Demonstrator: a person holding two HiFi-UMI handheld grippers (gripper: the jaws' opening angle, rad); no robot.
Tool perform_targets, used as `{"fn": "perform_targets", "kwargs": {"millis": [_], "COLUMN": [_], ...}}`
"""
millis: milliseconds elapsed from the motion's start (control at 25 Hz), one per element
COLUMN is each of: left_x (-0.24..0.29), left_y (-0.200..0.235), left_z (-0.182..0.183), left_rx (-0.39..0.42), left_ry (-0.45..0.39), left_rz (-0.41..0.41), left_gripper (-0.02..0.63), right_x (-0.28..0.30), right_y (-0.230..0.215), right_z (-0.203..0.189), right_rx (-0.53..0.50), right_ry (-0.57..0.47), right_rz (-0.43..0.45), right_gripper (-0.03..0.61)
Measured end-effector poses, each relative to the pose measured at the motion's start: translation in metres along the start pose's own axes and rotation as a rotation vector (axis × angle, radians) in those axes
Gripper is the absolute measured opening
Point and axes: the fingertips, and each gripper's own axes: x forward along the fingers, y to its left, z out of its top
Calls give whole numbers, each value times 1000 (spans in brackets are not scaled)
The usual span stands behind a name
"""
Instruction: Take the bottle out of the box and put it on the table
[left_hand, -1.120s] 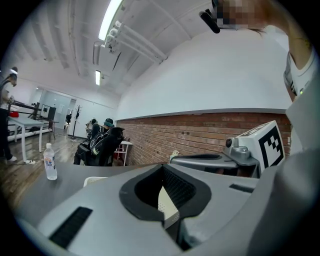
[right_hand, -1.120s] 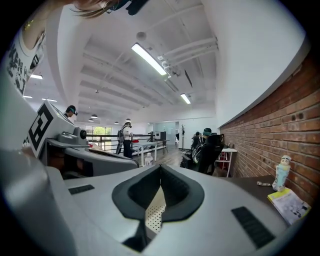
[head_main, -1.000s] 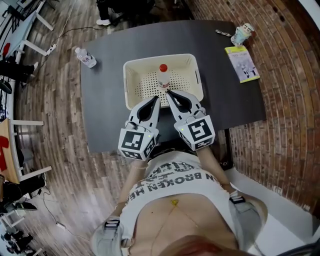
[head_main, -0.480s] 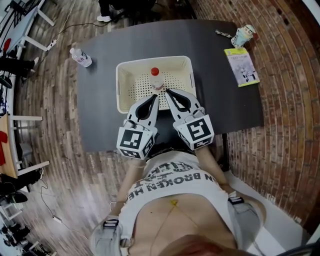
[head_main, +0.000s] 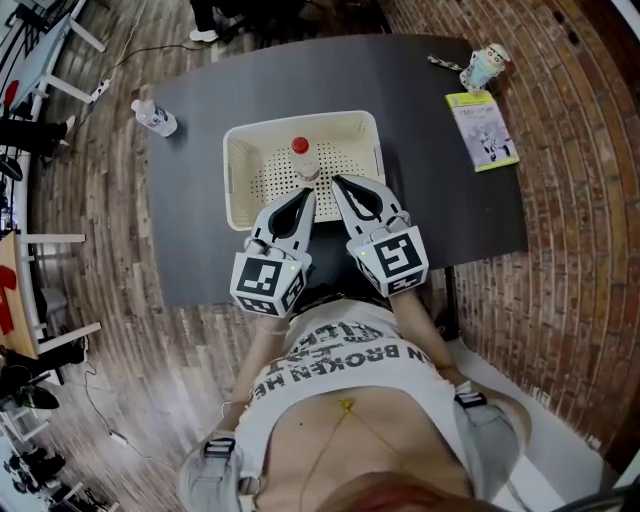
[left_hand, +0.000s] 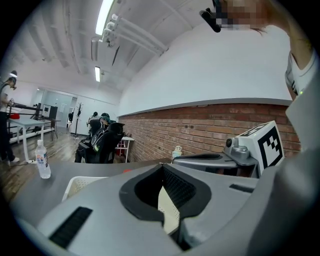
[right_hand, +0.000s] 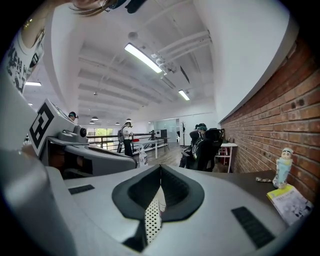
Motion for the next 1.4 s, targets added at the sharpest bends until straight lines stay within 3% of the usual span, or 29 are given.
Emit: {"fn": "perform_targets", "kwargs": {"millis": [1400], "left_x": [12], "left_y": [21], "left_z": [0], "left_rx": [11], "left_ry": [32], "left_rz": [-65], "left_gripper": [8], "right_x": [22], "right_y": [3], "right_z": [-5], "right_rx": [12], "right_ry": [40], "right_rz": [-43], "right_gripper": [8]}}
